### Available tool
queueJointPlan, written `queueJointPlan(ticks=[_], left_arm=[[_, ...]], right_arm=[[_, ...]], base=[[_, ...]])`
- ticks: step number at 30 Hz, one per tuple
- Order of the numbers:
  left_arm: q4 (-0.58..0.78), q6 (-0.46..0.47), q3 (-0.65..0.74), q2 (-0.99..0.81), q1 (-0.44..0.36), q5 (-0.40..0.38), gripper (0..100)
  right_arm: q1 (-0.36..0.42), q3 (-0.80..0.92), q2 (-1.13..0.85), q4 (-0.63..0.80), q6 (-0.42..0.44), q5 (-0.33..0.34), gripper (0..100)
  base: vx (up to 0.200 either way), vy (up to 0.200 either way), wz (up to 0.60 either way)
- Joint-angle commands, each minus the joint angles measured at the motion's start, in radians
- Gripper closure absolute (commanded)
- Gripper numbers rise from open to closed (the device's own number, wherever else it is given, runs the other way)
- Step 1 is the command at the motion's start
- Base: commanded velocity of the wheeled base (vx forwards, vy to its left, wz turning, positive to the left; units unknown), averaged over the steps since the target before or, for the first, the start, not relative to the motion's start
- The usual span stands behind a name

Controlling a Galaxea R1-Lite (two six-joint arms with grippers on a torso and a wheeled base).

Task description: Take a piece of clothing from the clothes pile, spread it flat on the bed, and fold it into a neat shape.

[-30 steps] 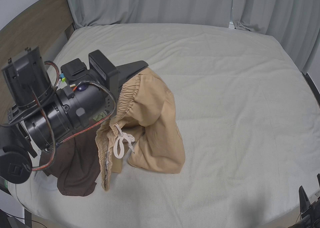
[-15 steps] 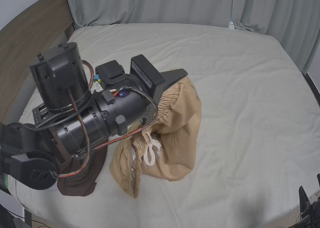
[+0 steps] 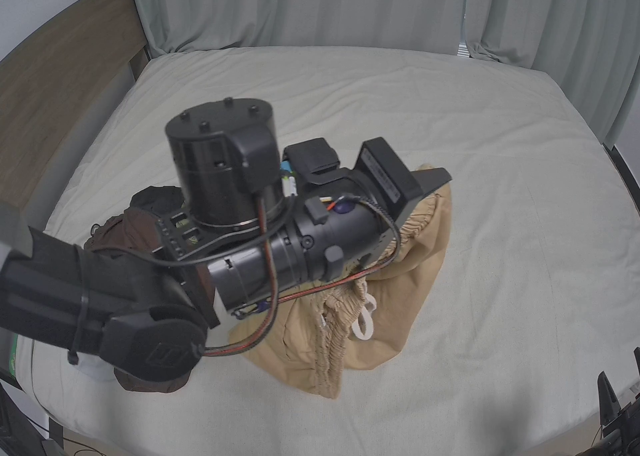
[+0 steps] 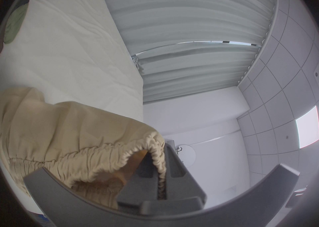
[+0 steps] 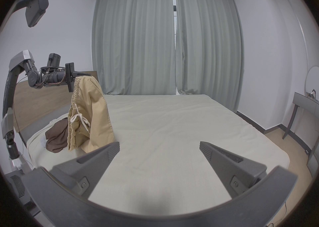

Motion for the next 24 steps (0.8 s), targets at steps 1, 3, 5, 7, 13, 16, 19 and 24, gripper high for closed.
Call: queueJointPlan(ticks=[1,3,5,7,13,16,19,24], left_arm=[[0.005,-0.003,-0.086,0.071,-0.036,-0.010,100],[0.007,-0.003,-0.119,0.078,-0.047,-0.011,100],[0.008,-0.008,-0.151,0.078,-0.059,-0.011,100],[0.010,-0.032,-0.180,0.075,-0.068,-0.011,100],[0.040,-0.081,-0.244,0.031,-0.108,-0.010,100],[0.045,-0.109,-0.270,0.015,-0.119,-0.008,100],[0.046,-0.176,-0.307,-0.028,-0.122,-0.004,100],[0.051,-0.256,-0.293,-0.123,-0.090,-0.004,100]], right_arm=[[0.001,0.018,-0.016,-0.001,0.000,0.001,0],[0.001,0.018,-0.016,-0.001,0.000,0.001,0],[0.001,0.018,-0.016,-0.001,0.000,0.001,0],[0.001,0.018,-0.016,-0.001,0.000,0.001,0],[0.001,0.018,-0.016,-0.001,0.000,0.001,0],[0.001,0.018,-0.016,-0.001,0.000,0.001,0],[0.001,0.018,-0.016,0.001,0.000,0.001,0],[0.001,0.018,-0.016,0.001,0.000,0.001,0]], base=[[0.000,0.000,0.00],[0.000,0.000,0.00],[0.000,0.000,0.00],[0.000,0.000,0.00],[0.000,0.000,0.00],[0.000,0.000,0.00],[0.000,0.000,0.00],[0.000,0.000,0.00]])
